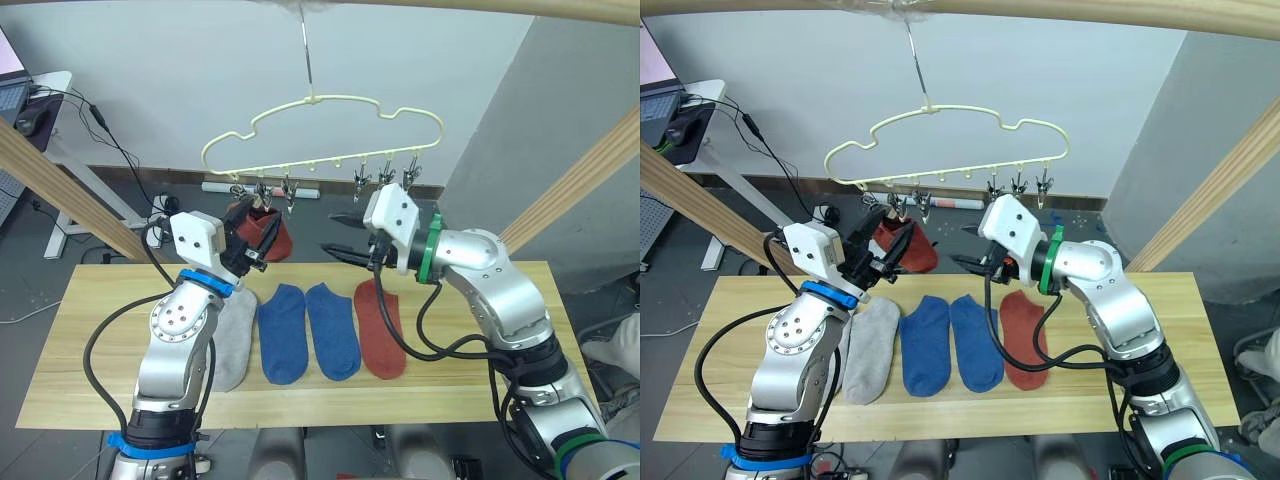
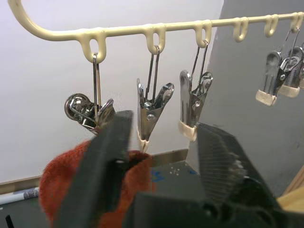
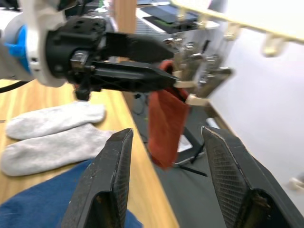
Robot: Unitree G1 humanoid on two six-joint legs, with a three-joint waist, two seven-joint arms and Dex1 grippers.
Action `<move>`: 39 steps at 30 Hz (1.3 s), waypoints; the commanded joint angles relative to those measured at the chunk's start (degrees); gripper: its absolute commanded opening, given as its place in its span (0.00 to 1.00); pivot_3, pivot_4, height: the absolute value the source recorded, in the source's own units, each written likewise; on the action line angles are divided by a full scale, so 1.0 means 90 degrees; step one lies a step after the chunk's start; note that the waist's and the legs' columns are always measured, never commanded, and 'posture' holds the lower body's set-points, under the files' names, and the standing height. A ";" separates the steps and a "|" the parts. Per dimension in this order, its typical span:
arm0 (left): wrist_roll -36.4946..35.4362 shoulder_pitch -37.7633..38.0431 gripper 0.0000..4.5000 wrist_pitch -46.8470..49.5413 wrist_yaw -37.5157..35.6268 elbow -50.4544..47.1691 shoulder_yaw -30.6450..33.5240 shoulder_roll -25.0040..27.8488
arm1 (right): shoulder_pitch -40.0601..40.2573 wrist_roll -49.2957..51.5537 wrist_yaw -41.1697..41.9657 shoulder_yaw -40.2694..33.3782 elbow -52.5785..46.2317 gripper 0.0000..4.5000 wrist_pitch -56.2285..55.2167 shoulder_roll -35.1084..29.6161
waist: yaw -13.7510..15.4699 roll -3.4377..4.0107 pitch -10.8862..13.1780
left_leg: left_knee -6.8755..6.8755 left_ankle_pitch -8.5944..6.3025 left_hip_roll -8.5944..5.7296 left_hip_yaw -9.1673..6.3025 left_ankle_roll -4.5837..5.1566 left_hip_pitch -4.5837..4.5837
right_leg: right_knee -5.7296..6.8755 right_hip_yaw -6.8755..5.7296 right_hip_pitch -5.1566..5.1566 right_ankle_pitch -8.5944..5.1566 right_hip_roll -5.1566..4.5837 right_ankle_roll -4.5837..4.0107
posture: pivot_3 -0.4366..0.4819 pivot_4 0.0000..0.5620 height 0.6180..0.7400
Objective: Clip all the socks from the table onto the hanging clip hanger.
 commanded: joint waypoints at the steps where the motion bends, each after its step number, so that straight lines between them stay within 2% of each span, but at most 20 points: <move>1: 0.0159 -0.0045 0.23 -0.0329 0.0099 -0.0026 0.0019 -0.0087 | 0.0047 0.0293 -0.0002 -0.0296 -0.0433 0.54 0.0130 -0.0168 | 0.0000 -0.0001 0.0007 | 0.0000 0.0000 0.0000 0.0000 0.0000 0.0000 | 0.0001 0.0000 0.0000 0.0000 0.0000 0.0000 | 0.47 0.60 0.96; 9: 0.0367 -0.0295 0.23 -0.0639 0.0445 0.0388 0.0082 -0.0355 | -0.0028 0.0707 0.0050 -0.0632 -0.0416 0.54 0.0229 -0.0552 | -0.0005 -0.0013 0.0047 | 0.0001 0.0000 -0.0001 0.0001 0.0001 0.0000 | 0.0001 0.0001 0.0001 0.0000 0.0002 0.0000 | 0.45 0.60 0.96; 20: 0.0349 -0.0577 0.23 -0.0740 0.0558 0.0748 0.0089 -0.0521 | -0.0203 0.0877 -0.0035 -0.0621 -0.0365 0.54 0.0218 -0.0599 | -0.0002 -0.0021 0.0058 | 0.0002 0.0001 -0.0001 0.0000 0.0001 0.0000 | 0.0001 -0.0002 0.0001 0.0000 0.0002 0.0001 | 0.45 0.60 0.96; 39: 0.0404 -0.0406 0.23 -0.0486 0.0613 0.0455 -0.0124 -0.0671 | -0.0046 0.1014 -0.0031 -0.0611 -0.0440 0.54 0.0312 -0.0652 | -0.0003 -0.0022 0.0059 | 0.0000 0.0001 0.0000 -0.0001 0.0001 -0.0002 | -0.0001 -0.0003 0.0001 0.0000 0.0001 0.0001 | 0.44 0.58 0.96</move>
